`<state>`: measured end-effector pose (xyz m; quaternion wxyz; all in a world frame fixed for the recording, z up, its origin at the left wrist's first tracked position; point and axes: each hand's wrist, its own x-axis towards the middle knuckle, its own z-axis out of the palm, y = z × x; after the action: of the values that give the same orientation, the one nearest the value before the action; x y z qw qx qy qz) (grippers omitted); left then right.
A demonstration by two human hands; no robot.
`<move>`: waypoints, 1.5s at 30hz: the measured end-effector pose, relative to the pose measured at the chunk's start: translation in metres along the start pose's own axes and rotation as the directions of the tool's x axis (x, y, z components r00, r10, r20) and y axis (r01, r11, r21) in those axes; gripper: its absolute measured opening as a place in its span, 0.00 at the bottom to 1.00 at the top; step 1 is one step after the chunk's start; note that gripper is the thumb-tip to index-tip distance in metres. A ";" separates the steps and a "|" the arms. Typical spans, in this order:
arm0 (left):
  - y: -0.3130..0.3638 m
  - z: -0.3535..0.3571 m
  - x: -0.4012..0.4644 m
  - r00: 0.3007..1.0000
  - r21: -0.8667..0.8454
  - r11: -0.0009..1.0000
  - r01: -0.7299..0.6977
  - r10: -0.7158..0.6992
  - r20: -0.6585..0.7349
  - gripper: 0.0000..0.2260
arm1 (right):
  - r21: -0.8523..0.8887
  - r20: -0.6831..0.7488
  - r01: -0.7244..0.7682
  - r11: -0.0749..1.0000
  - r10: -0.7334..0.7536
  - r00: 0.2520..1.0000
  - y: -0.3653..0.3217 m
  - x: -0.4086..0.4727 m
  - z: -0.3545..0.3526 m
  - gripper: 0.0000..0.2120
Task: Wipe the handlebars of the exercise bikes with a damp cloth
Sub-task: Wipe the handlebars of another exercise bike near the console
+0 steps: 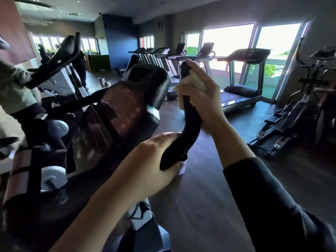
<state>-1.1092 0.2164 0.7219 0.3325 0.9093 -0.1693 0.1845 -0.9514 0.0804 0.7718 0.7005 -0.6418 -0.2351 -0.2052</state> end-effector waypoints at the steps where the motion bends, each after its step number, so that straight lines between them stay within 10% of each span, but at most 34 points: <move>1: -0.003 -0.002 -0.002 1.000 -0.009 1.000 -0.020 0.021 0.024 0.26 | 0.007 -0.021 -0.004 1.000 0.004 1.000 0.002 -0.008 0.000 0.26; 17: -0.016 -0.004 -0.028 0.984 0.162 0.971 -0.177 0.181 -0.005 0.33 | 0.049 -0.247 -0.122 0.991 0.131 0.960 -0.002 -0.111 0.017 0.27; 26: -0.018 -0.011 -0.042 0.989 0.141 0.980 -0.138 0.143 -0.027 0.32 | -0.385 -0.313 -0.184 0.904 0.059 0.948 -0.005 -0.082 0.025 0.35; 45: -0.026 -0.024 -0.053 0.985 0.099 0.980 -0.172 0.169 0.037 0.31 | -0.340 -0.344 -0.309 0.888 0.188 0.920 -0.009 -0.123 0.023 0.26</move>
<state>-1.1496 0.2611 0.7008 0.2663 0.9097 -0.2415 0.2080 -1.0576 0.1007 0.7074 0.6076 -0.7535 0.0050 -0.2510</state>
